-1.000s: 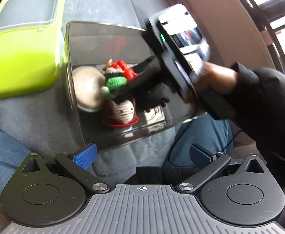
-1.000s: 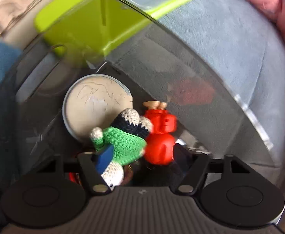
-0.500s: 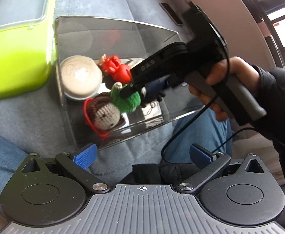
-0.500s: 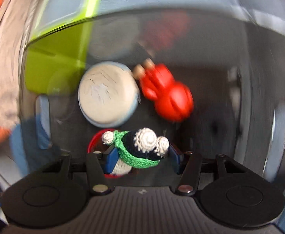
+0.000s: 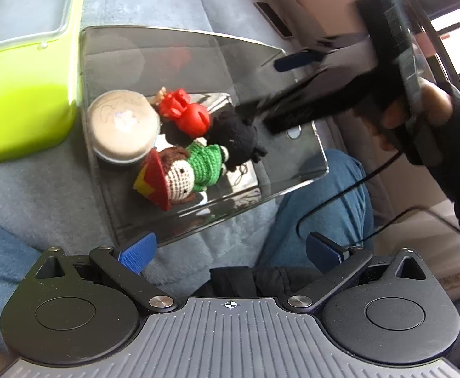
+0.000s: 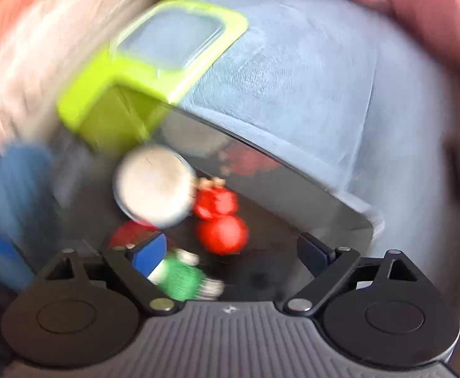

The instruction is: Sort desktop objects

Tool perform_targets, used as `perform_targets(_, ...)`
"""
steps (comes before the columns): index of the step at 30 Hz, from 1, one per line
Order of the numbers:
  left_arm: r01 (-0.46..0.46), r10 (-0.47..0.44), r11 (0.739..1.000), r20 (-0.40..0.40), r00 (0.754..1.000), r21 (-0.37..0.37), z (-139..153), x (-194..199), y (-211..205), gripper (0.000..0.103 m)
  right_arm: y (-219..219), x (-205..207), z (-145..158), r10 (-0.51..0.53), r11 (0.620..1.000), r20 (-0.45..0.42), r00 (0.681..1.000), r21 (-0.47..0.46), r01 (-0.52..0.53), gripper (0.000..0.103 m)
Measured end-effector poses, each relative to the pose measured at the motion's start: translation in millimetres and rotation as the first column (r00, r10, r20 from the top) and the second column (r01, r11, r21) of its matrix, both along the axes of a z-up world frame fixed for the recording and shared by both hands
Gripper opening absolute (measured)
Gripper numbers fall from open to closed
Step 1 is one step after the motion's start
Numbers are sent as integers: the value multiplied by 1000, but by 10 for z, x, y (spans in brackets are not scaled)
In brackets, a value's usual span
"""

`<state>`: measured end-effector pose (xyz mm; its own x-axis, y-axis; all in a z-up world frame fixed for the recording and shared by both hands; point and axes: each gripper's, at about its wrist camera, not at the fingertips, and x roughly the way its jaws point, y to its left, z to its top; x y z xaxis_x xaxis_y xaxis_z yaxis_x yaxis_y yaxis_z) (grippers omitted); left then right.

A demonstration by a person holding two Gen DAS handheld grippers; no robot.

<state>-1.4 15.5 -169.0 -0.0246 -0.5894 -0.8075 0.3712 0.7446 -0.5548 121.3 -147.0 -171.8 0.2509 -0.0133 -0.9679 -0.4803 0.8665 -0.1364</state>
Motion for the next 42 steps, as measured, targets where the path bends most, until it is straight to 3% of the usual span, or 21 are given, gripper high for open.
perform_targets(4,25,-25,1000,7,1000,13,10,-40,-56,103,251,-91,-499,194,956,-93,977,-206,-210,84)
perform_targets(6,26,-26,999,15,1000,23,28,-58,-51,103,289,-83,-738,213,937,-140,967,-253,-243,84)
perform_targets(11,23,-23,999,17,1000,24,30,-68,-24,103,191,65,-1062,91,953,-202,975,-266,-144,79)
perform_targets(14,26,-26,999,11,1000,19,16,-53,-31,103,82,103,-976,23,974,-228,973,-216,-74,62)
perform_targets(17,34,-34,999,10,999,10,18,-37,-51,103,14,127,-913,-65,985,-320,945,-173,9,48)
perform_targets(20,43,-43,999,7,999,0,13,-24,-78,103,-84,90,-859,-107,989,-402,909,-141,54,43)
perform_targets(22,48,-48,999,3,999,2,3,-25,-90,103,-92,32,-849,-94,988,-390,916,-148,38,43)
perform_targets(24,51,-51,999,5,999,10,0,-40,-93,103,-63,-21,-862,-64,987,-356,932,-162,6,51)
perform_targets(26,45,-45,999,11,999,20,7,-60,-64,103,27,-69,-864,0,981,-303,953,-183,-58,71)
perform_targets(27,34,-34,999,11,999,20,9,-59,-33,103,55,-71,-822,30,978,-276,961,-188,-85,75)
perform_targets(30,-9,9,1000,1,1000,8,3,-17,58,103,71,2,-432,81,984,-92,992,-150,-94,82)
perform_targets(32,-30,31,1000,-4,1000,3,-4,15,73,103,88,40,-250,91,991,47,995,-102,-86,90)
perform_targets(35,-26,26,1000,0,1000,14,12,0,49,103,222,92,-352,122,989,125,985,-95,-111,88)
perform_targets(36,-19,19,1000,4,1000,21,24,-16,41,103,288,133,-484,133,986,115,984,-112,-120,85)
perform_targets(38,-14,14,999,9,1000,33,40,-48,44,103,372,185,-736,138,977,81,987,-175,-122,67)
perform_targets(39,-15,15,999,10,1000,38,44,-59,53,103,410,197,-819,136,972,74,988,-204,-119,65)
perform_targets(42,-36,36,998,1,999,46,23,-58,95,103,491,230,-892,120,968,76,990,-229,-100,69)
